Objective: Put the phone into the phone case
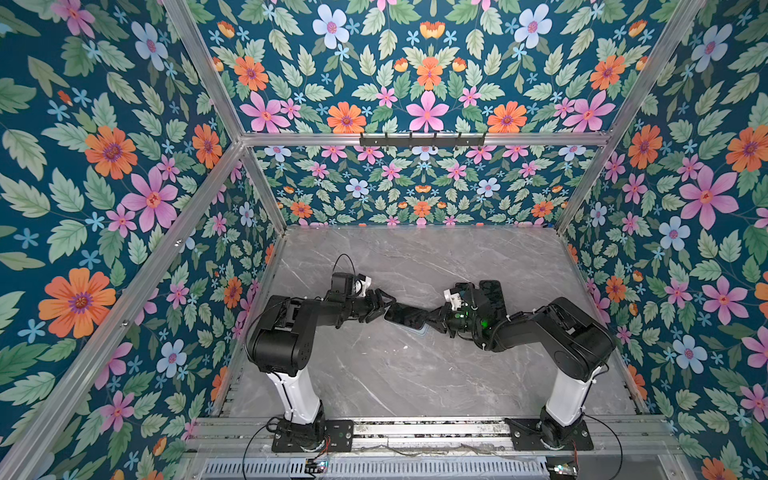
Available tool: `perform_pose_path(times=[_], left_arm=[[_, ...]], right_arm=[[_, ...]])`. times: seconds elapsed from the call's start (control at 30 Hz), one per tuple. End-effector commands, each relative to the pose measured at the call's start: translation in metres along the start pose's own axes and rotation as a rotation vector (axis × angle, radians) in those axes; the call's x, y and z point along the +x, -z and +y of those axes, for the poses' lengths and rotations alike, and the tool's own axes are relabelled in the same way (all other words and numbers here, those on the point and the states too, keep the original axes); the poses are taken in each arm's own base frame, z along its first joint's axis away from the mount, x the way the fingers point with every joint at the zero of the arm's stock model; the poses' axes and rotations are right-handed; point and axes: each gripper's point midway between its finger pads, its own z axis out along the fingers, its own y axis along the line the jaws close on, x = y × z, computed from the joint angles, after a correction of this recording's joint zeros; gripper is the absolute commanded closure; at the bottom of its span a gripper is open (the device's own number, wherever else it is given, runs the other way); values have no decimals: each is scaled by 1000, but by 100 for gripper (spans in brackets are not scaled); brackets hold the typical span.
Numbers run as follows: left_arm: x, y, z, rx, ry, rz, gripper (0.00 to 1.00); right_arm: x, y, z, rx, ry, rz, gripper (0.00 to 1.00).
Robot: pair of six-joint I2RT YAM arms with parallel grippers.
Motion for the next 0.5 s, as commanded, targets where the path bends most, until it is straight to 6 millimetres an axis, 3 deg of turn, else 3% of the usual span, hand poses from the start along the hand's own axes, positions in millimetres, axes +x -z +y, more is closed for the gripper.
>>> perform_pose_path(times=[0.0, 0.47], left_arm=[[11, -1, 13, -48, 48, 30, 28], [10, 1, 9, -39, 43, 25, 28]], right_arm=[[3, -3, 2, -15, -16, 27, 100], [5, -4, -10, 16, -47, 55, 100]])
